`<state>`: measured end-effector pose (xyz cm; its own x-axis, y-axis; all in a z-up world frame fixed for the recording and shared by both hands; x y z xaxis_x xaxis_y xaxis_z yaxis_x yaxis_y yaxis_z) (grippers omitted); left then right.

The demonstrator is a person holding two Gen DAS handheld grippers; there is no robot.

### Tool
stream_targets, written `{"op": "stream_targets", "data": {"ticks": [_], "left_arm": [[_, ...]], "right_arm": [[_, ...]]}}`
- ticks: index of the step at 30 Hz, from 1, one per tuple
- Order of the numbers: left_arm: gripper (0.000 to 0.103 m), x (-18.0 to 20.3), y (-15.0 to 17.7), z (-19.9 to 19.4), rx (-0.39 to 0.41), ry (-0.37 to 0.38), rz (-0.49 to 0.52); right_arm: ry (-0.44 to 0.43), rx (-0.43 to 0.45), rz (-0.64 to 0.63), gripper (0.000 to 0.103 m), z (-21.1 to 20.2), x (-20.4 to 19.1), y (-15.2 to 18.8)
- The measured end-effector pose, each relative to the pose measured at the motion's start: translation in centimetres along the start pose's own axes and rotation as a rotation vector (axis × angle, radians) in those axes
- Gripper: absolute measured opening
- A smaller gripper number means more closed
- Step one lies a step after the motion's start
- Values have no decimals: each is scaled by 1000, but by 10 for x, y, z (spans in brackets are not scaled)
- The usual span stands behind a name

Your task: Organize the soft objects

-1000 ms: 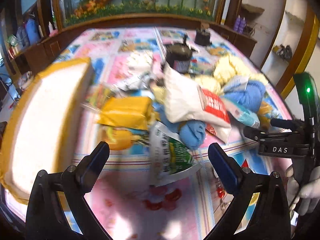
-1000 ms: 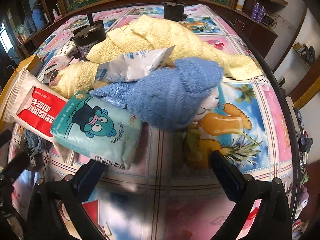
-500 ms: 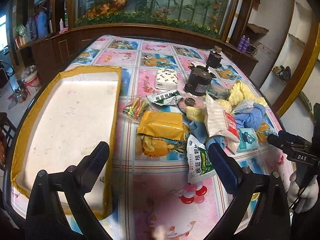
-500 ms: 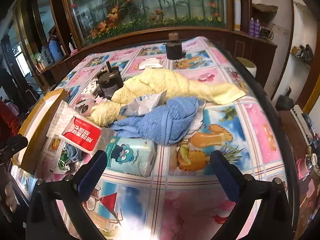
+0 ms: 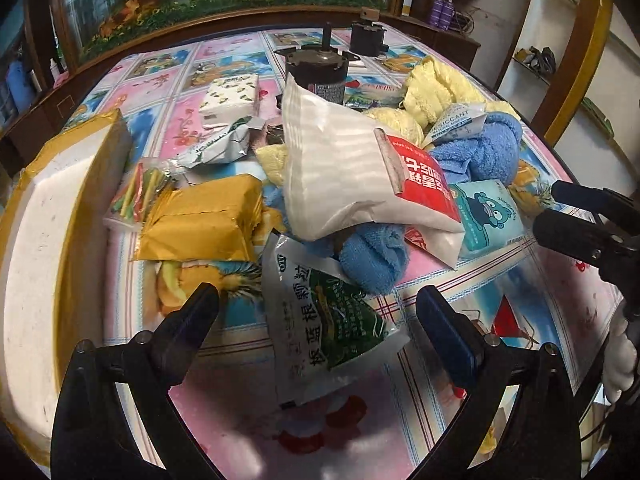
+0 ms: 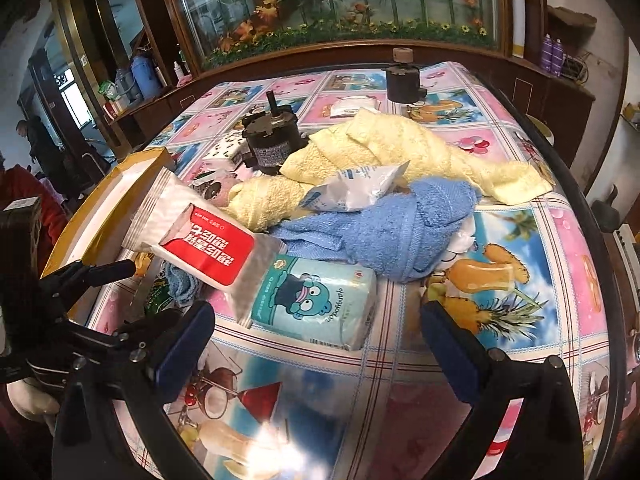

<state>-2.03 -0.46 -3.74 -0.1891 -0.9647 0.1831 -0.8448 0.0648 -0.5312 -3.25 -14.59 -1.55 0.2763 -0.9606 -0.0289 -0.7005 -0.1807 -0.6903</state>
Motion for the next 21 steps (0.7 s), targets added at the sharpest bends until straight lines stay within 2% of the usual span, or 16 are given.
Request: {"op": "stream_targets", "data": {"ticks": [2, 4, 5, 6, 7, 9, 13, 21], "left_arm": [[95, 1, 0, 5, -12, 14, -5], [63, 0, -3, 0, 4, 64, -22], [57, -2, -4, -1, 1, 85, -34], [45, -5, -5, -2, -3, 99, -50], [40, -9, -5, -3, -8, 115, -68], [34, -12, -5, -8, -10, 144, -102], [31, -20, -1, -21, 5, 171, -137], [25, -38, 13, -48, 30, 206, -189]], "right_arm": [[5, -1, 4, 102, -1, 5, 1], [4, -6, 3, 102, -2, 9, 3], [0, -11, -2, 102, -2, 10, 4], [-4, -20, -8, 102, 0, 9, 5], [-10, -28, -14, 102, 2, 8, 5], [-21, -41, -28, 102, 7, 2, 4], [-51, -34, -113, 102, 11, -22, -6], [-107, -9, -313, 102, 33, -74, -51]]}}
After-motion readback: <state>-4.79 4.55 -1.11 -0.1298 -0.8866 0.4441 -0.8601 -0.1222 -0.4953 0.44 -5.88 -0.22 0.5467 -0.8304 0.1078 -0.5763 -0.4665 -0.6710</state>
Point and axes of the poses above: each gripper's, at about its wrist camera, not at the fingertips, and z roughly the way its jaws point, x to its right, y to its underside, the point moved 6 cm from there along z, roughly the way its jaws point, and after that the axes turned 12 degrees about -z, right-handed, at the moved point
